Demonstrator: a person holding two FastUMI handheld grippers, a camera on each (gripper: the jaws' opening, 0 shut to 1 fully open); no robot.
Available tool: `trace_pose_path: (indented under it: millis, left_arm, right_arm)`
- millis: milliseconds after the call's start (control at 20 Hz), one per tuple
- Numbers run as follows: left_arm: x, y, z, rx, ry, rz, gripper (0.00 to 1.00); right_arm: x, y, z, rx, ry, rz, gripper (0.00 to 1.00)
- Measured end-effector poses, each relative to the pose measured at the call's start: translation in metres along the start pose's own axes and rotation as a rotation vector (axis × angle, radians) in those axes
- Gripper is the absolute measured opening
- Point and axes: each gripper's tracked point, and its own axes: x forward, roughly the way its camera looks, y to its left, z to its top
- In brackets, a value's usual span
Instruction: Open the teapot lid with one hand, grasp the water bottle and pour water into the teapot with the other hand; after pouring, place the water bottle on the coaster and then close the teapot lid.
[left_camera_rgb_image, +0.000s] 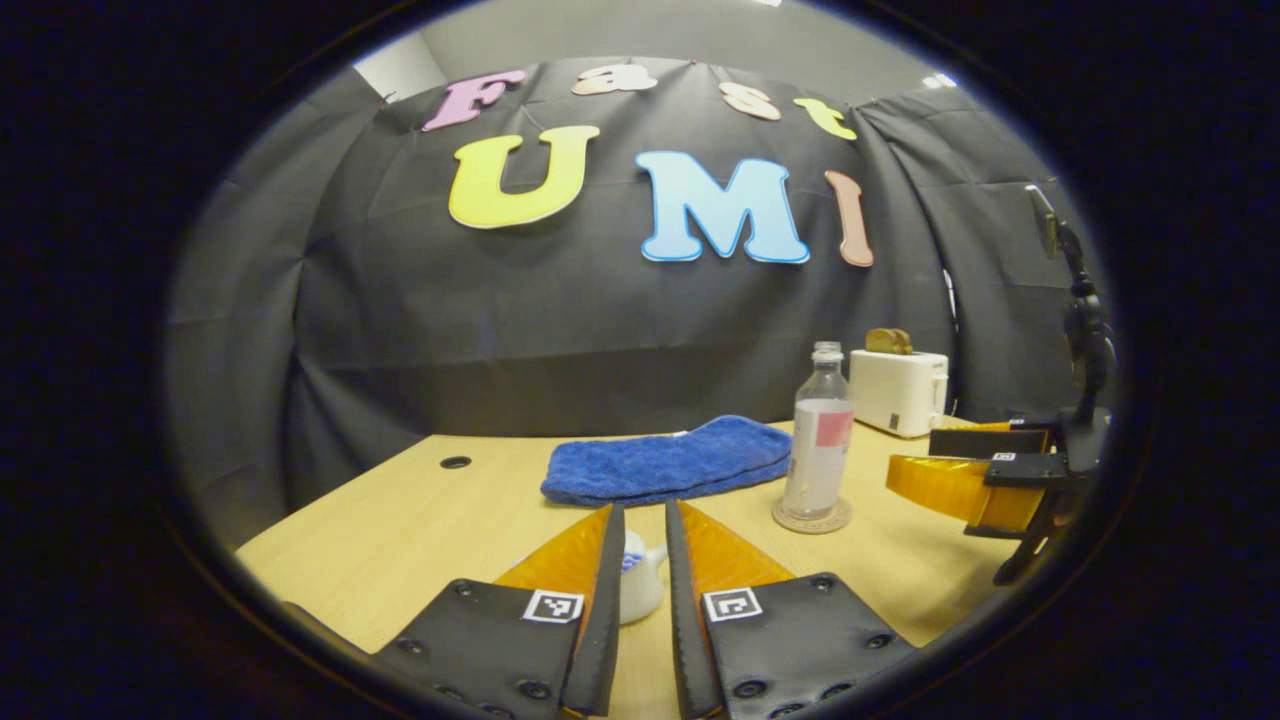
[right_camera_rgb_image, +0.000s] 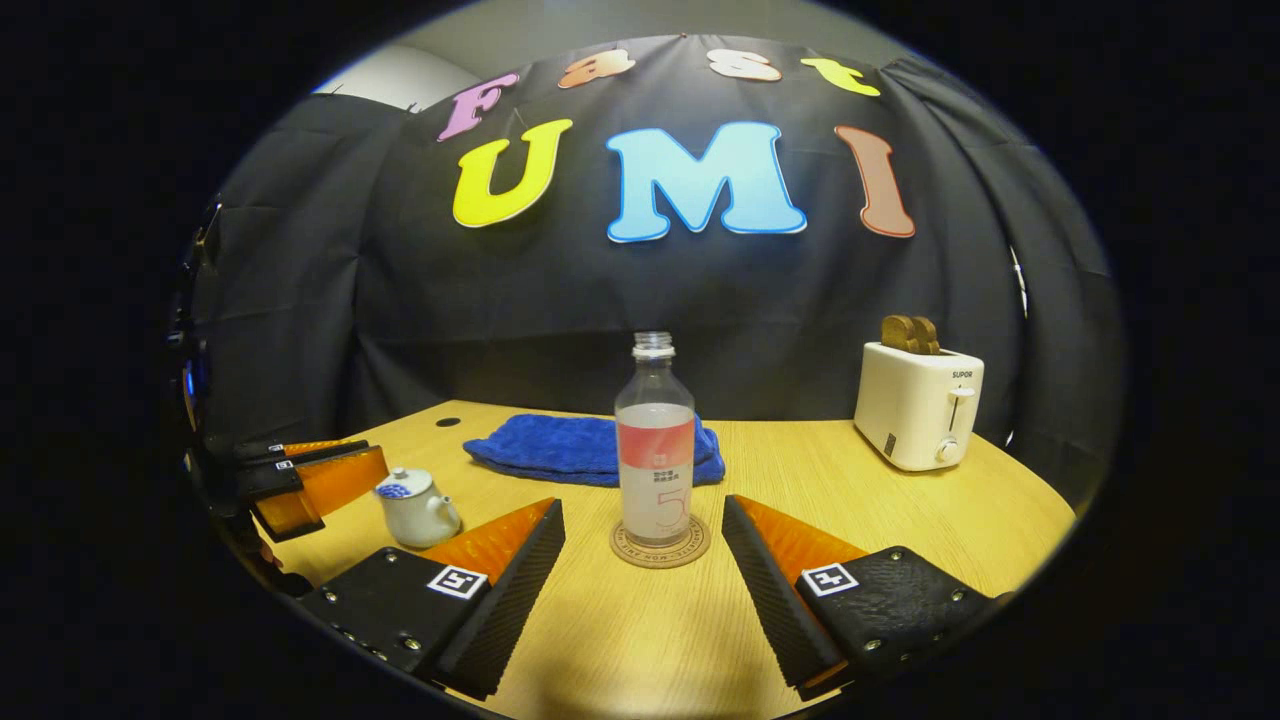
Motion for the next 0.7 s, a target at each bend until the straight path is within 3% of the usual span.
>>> trace_pose_path:
  millis: [700]
  left_arm:
    - [-0.092, -0.026, -0.01, -0.078, -0.056, 0.012, 0.32]
  right_arm:
    - [-0.079, 0.02, -0.015, 0.033, -0.074, -0.05, 0.98]
